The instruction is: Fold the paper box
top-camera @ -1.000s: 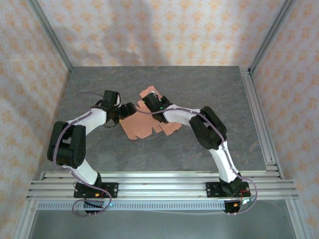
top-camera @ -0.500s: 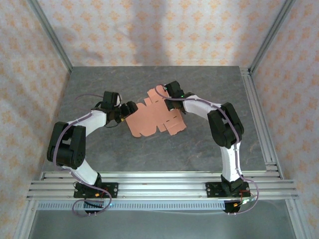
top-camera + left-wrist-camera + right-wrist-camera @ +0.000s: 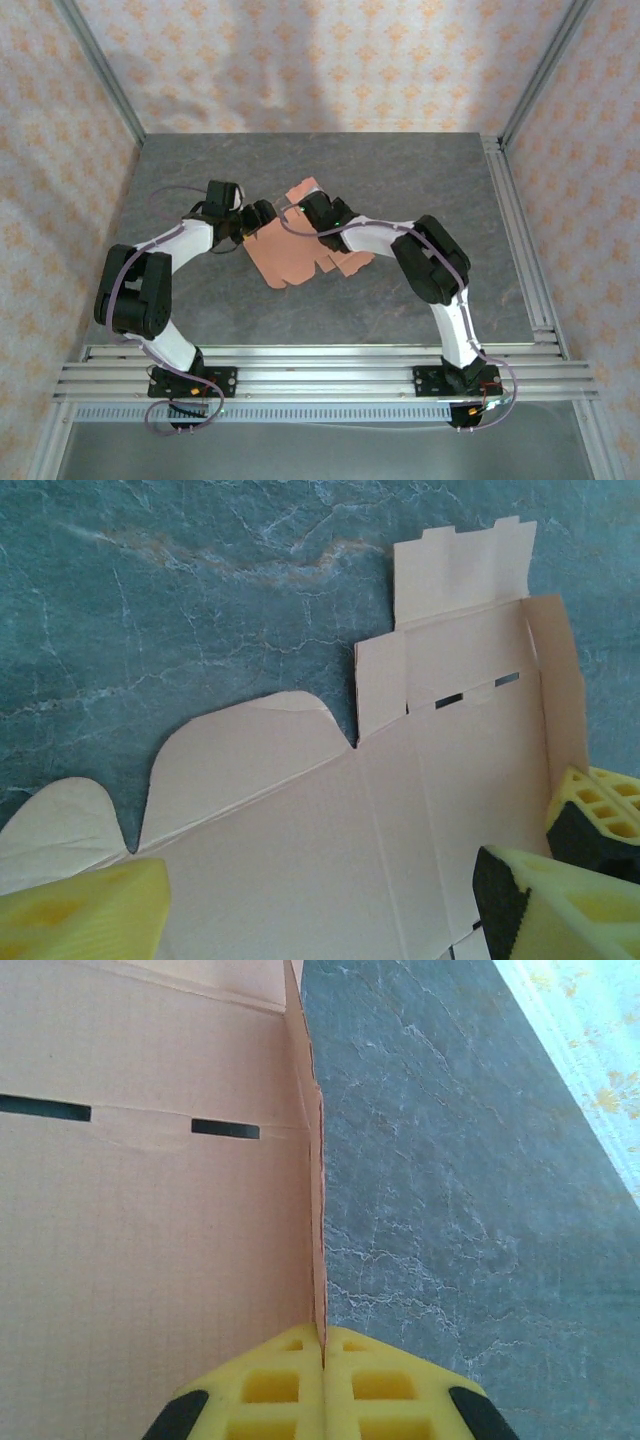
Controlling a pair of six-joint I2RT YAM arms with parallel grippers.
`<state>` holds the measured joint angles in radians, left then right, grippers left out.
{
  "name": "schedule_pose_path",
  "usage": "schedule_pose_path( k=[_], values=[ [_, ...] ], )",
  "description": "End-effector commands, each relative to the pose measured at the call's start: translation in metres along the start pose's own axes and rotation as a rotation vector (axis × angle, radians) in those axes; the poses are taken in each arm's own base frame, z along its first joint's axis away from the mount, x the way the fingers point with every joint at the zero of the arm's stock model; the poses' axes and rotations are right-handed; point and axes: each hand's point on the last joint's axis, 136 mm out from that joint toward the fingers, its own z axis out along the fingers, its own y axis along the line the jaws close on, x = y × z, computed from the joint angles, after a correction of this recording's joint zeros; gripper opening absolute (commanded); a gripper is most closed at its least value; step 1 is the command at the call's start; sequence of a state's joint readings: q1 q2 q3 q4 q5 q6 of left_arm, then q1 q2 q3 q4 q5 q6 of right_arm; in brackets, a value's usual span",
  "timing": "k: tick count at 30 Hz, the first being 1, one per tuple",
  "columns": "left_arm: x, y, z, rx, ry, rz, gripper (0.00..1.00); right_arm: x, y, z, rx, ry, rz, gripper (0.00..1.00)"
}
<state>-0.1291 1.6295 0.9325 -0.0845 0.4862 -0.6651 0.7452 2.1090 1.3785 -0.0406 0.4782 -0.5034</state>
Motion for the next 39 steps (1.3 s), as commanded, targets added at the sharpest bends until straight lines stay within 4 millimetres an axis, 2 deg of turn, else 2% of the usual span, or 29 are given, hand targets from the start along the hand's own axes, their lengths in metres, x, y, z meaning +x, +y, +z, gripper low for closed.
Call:
schedule_pose_path(
  k=[1, 5, 8, 10, 15, 19, 22, 24, 26, 32, 39],
  values=[
    [-0.004, 0.0, 0.0, -0.021, -0.004, 0.004, 0.81, 0.002, -0.019, 0.004, 0.039, 0.006, 0.069, 0.0],
    [-0.003, -0.001, 0.0, -0.031, 0.008, 0.02, 0.81, 0.001, -0.013, -0.001, -0.192, 0.005, 0.274, 0.0],
    [-0.003, -0.005, 0.001, -0.026, 0.008, 0.028, 0.81, 0.002, -0.016, -0.002, -0.237, 0.003, 0.325, 0.0],
    [-0.003, -0.008, 0.003, -0.023, 0.01, 0.034, 0.81, 0.007, -0.018, 0.0, -0.206, 0.02, 0.291, 0.0],
    [-0.001, -0.011, 0.008, -0.026, 0.019, 0.038, 0.81, 0.016, -0.025, 0.006, 0.01, 0.062, 0.089, 0.0],
    [-0.001, -0.011, 0.009, -0.027, 0.02, 0.032, 0.81, 0.012, -0.024, 0.004, 0.128, 0.052, -0.023, 0.0],
    [-0.002, -0.013, 0.01, -0.025, 0.021, 0.033, 0.81, 0.008, -0.025, 0.002, 0.131, 0.038, -0.01, 0.0],
    [-0.002, -0.016, 0.009, -0.021, 0.023, 0.04, 0.81, 0.004, -0.027, -0.001, 0.088, 0.022, 0.051, 0.0],
    [-0.002, -0.02, 0.008, -0.019, 0.022, 0.056, 0.81, 0.005, -0.025, -0.003, -0.025, 0.02, 0.143, 0.0],
    [0.002, -0.029, 0.004, -0.037, 0.027, 0.119, 0.81, 0.003, -0.002, -0.018, -0.447, -0.003, 0.388, 0.0],
    [-0.004, -0.052, -0.004, -0.001, -0.005, 0.15, 0.83, 0.007, -0.012, -0.02, -0.422, -0.107, 0.441, 0.0]
  ],
)
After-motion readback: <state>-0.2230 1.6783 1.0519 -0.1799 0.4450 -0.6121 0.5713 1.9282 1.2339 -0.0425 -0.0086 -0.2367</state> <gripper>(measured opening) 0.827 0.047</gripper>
